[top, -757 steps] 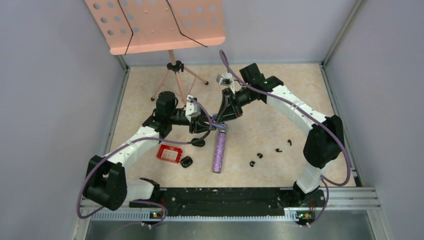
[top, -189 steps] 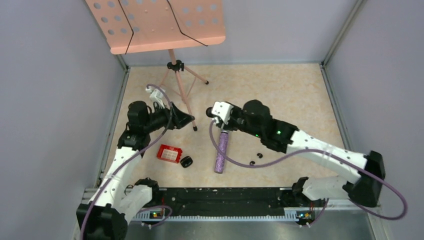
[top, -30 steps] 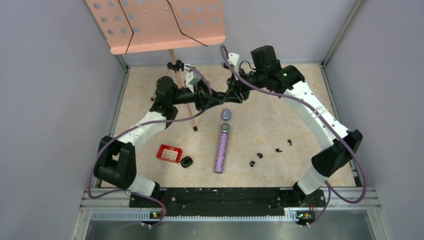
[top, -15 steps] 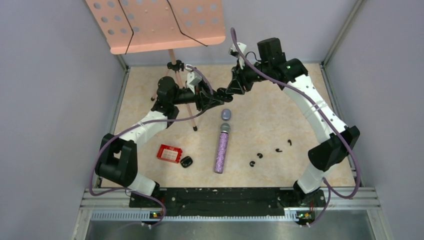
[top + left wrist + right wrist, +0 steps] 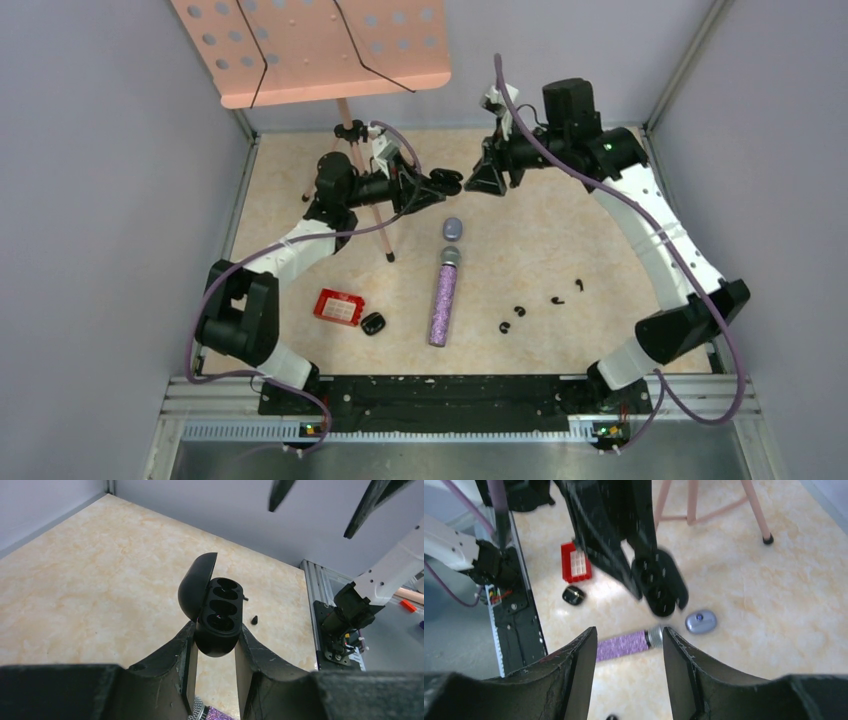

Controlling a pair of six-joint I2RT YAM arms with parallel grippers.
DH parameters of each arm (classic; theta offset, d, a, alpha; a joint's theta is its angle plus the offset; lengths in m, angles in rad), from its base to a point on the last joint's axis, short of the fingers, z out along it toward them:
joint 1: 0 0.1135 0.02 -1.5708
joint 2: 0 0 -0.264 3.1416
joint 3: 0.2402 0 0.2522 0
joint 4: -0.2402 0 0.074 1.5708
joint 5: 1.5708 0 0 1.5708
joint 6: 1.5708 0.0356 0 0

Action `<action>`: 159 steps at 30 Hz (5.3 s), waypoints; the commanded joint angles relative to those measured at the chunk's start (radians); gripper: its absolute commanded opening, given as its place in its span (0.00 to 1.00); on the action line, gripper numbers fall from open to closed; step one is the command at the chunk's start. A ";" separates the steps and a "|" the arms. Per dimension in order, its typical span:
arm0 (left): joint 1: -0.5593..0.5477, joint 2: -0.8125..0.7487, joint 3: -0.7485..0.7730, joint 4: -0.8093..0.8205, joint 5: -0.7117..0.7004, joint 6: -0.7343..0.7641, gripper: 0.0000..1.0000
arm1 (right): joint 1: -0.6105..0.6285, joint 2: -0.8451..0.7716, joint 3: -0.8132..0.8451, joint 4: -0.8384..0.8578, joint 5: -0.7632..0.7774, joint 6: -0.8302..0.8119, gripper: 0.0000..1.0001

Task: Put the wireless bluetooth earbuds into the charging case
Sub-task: Open the charging case, then pick up the earbud from the center of the board, then place the earbud in the charging case.

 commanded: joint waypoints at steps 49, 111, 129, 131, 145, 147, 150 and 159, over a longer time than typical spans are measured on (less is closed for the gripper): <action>0.188 -0.253 -0.159 -0.127 -0.162 -0.095 0.00 | -0.049 -0.008 -0.913 0.071 0.379 0.029 0.13; 0.107 -0.133 -0.108 -0.040 0.093 0.084 0.00 | 0.096 0.052 0.079 -0.406 0.231 -0.620 0.00; 0.000 -0.115 -0.068 -0.035 0.148 0.165 0.00 | 0.296 0.205 0.391 -0.425 0.235 -0.504 0.00; -0.005 -0.117 -0.064 -0.035 0.153 0.171 0.00 | 0.302 0.205 0.384 -0.413 0.243 -0.499 0.00; -0.016 -0.124 -0.048 -0.011 0.154 0.125 0.00 | 0.325 0.200 0.316 -0.369 0.297 -0.515 0.00; -0.016 -0.123 -0.047 -0.010 0.156 0.126 0.00 | 0.329 0.197 0.308 -0.367 0.311 -0.521 0.00; -0.017 -0.121 -0.042 -0.010 0.157 0.121 0.00 | 0.331 0.194 0.300 -0.352 0.317 -0.527 0.00; -0.016 -0.115 -0.035 -0.017 0.161 0.116 0.00 | 0.337 0.179 0.283 -0.349 0.276 -0.574 0.00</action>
